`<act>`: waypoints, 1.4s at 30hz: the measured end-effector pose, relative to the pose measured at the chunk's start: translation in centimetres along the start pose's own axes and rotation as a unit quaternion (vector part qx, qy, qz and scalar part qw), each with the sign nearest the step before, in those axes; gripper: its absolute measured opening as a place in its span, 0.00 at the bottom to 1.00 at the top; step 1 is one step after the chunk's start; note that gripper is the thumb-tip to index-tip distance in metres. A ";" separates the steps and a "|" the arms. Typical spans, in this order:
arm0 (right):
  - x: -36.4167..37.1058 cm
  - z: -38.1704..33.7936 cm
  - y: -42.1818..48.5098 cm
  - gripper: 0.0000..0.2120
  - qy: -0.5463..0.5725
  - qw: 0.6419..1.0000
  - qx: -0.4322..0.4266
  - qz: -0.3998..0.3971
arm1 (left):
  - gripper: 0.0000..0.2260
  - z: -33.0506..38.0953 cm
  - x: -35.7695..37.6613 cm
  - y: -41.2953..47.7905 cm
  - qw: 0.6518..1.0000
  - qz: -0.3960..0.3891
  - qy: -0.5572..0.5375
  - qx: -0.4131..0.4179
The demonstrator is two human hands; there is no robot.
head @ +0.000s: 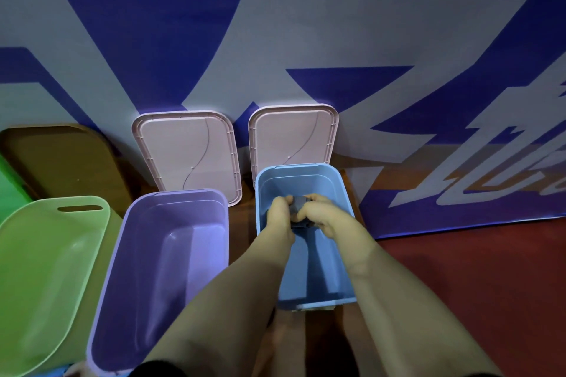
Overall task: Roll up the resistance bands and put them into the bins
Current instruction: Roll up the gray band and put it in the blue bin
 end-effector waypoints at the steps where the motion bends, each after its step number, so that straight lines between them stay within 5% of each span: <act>1: 0.0 -0.1 0.1 0.24 0.018 1.000 -0.002 0.002 | 0.10 0.0 0.1 0.2 1.000 0.002 -0.008 -0.001; 8: 0.4 0.5 1.3 0.24 0.107 0.993 -0.025 0.032 | 0.09 0.0 0.4 1.5 0.999 0.035 0.000 -0.010; 12: 0.1 1.2 1.7 0.27 0.130 0.988 -0.025 0.074 | 0.17 0.1 1.0 1.3 0.999 0.040 0.018 -0.012; 19: 0.7 1.8 2.2 0.23 0.070 0.990 -0.063 0.103 | 0.29 0.8 1.3 1.8 0.992 0.046 0.115 -0.027; 23: 0.8 2.0 1.9 0.13 0.052 0.989 -0.077 0.113 | 0.28 1.1 1.7 1.0 0.979 0.039 0.198 -0.014; 26: 0.9 2.0 1.7 0.15 0.037 0.989 -0.083 0.119 | 0.27 1.0 1.4 0.3 0.967 0.059 0.249 -0.011; 35: 1.7 2.0 1.2 0.13 0.052 0.987 -0.097 0.115 | 0.20 0.5 -0.3 -1.0 0.997 0.039 0.049 0.039; 42: 1.5 2.2 1.4 0.14 0.044 0.985 -0.116 0.117 | 0.22 0.7 0.1 -1.1 0.998 0.013 0.045 0.035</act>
Point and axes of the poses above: each hand's wrist, its own y-axis towards the middle knuckle, its own x-axis out of the palm, z = x × y, the point moved 3 cm from there along y, towards the middle knuckle, and after that the axes turned 2 degrees about x, right-handed, at the moved point
